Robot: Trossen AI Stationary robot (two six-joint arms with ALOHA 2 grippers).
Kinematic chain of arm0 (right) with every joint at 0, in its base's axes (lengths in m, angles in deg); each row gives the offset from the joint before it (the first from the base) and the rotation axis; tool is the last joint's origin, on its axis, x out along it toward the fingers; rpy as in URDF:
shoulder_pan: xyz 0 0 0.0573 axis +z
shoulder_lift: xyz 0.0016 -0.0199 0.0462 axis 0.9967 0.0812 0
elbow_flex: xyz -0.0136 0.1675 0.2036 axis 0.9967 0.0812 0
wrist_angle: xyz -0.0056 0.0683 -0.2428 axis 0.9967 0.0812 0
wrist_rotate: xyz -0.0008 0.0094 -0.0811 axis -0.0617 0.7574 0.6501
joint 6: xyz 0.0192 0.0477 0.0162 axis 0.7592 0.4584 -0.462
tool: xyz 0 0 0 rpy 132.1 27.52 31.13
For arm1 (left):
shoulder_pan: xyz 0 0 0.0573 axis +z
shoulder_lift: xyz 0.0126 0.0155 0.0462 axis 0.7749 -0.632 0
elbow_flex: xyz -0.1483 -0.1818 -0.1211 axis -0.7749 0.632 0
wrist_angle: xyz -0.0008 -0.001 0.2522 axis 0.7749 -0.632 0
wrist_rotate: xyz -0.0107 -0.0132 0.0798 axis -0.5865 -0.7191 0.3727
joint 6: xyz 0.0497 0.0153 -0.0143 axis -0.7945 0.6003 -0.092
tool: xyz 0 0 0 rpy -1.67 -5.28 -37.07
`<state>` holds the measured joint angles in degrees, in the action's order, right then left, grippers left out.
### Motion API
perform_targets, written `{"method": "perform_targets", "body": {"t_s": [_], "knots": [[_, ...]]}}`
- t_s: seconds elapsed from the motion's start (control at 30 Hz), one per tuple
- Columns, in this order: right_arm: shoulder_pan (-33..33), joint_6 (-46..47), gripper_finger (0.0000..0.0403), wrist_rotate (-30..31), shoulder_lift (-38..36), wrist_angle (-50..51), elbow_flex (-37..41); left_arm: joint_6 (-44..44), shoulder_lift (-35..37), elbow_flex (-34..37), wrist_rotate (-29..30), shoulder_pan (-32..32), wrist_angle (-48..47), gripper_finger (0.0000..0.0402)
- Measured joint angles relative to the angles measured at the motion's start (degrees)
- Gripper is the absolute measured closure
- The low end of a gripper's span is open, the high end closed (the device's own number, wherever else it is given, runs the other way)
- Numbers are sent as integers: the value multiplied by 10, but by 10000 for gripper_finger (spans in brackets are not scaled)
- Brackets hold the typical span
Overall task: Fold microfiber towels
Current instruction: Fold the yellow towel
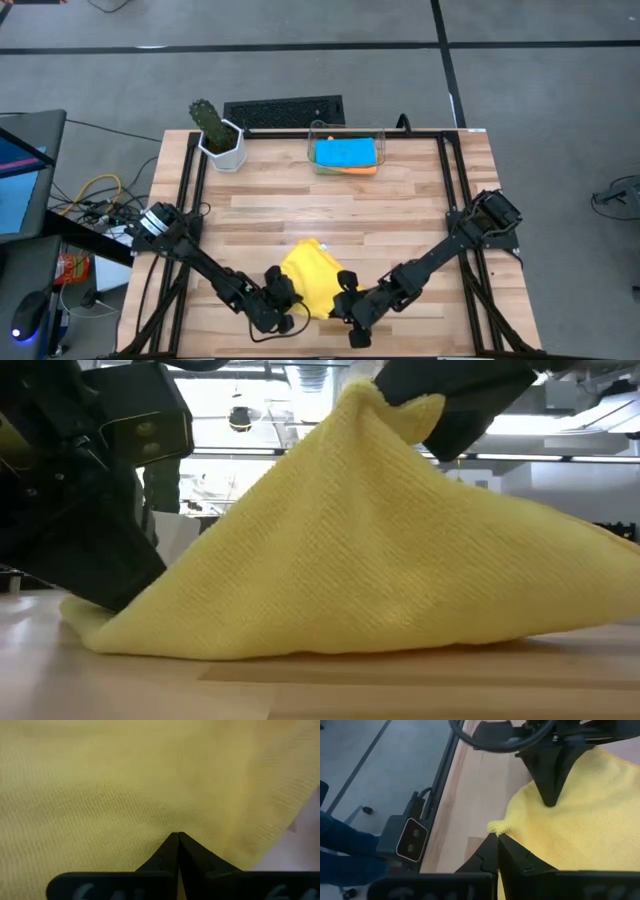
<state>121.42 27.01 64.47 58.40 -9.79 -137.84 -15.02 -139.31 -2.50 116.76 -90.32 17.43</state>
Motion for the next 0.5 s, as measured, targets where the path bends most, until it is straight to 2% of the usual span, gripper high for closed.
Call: {"method": "perform_targets", "body": {"t_s": [0.27, 0.4, 0.5], "knots": [[-2, 0, 373, 0, 0, 0, 0, -131, -3, 0, 3, 53, -5, 402], [-2, 0, 375, 2, 0, 8, 0, -187, -3, 0, -17, 96, -5, 402], [-7, 0, 377, 1, 0, 17, 0, -221, 14, 1, -64, 122, -10, 402]]}}
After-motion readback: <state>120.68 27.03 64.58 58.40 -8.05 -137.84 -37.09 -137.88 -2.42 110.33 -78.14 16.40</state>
